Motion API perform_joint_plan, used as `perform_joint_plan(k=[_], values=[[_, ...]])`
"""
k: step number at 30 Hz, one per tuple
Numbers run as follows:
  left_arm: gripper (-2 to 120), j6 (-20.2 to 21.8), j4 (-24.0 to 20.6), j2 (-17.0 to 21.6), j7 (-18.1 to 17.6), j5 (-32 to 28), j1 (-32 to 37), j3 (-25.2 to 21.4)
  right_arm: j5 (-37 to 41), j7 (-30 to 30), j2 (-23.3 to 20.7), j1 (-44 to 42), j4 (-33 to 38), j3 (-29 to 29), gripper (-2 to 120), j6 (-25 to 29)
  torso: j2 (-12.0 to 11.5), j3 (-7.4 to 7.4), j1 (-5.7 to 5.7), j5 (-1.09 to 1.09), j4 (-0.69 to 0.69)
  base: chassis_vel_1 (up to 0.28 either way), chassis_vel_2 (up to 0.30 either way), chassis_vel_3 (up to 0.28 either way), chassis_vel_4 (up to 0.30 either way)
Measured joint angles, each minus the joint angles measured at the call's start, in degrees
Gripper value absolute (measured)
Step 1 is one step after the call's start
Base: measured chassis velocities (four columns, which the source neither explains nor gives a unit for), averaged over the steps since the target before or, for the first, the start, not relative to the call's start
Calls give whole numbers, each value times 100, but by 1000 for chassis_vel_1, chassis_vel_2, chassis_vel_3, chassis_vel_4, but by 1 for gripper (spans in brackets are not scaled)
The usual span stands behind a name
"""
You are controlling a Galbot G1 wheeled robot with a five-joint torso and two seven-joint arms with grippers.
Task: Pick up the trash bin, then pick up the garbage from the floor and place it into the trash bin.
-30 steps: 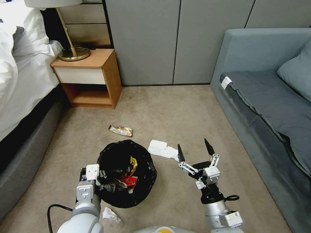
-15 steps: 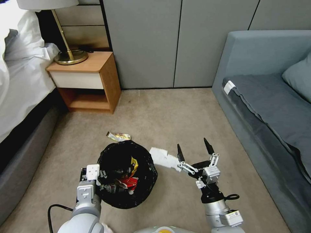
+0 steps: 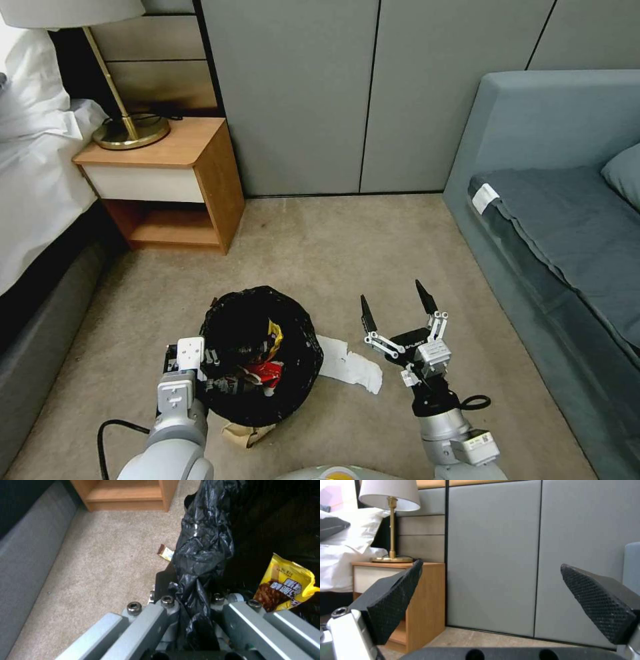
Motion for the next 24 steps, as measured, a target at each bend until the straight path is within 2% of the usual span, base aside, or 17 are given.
perform_joint_plan(k=[4,11,13,15,18,20,22,24], values=[[1,0,-5,5,0,-6,4,-18,44,-1,-69,200,-125,78,100,-50,0,0,0,0,0,13,-10,-7,11],[1,3,-43,2,1,-15,16,-39,64,-7,-379,740,-755,-107,100,-556,0,1,1,0,0,0,0,0,0],[1,5,-72,1,1,-24,34,-66,176,-44,-579,978,-1124,-382,100,-908,0,1,0,1,0,0,0,0,0],[1,6,-83,1,1,-28,40,-77,234,-82,-635,1064,-1242,-475,100,-1020,0,0,0,0,0,0,0,0,0],[1,12,-121,4,1,-43,69,-119,734,-181,-877,1460,-1743,-970,100,-1597,0,1,1,0,0,0,0,0,0],[1,13,-127,4,1,-44,73,-124,879,-183,-926,1570,-1884,-1099,100,-1726,0,1,0,0,0,0,0,0,0],[1,15,-140,-6,0,-45,84,-129,1244,-181,-985,1976,-2493,-1518,100,-1975,0,1,1,0,-1,0,0,0,0],[1,16,-141,-12,-1,-45,89,-131,1294,-181,-976,2134,-2764,-1664,100,-2012,0,1,1,0,0,0,0,0,0]])
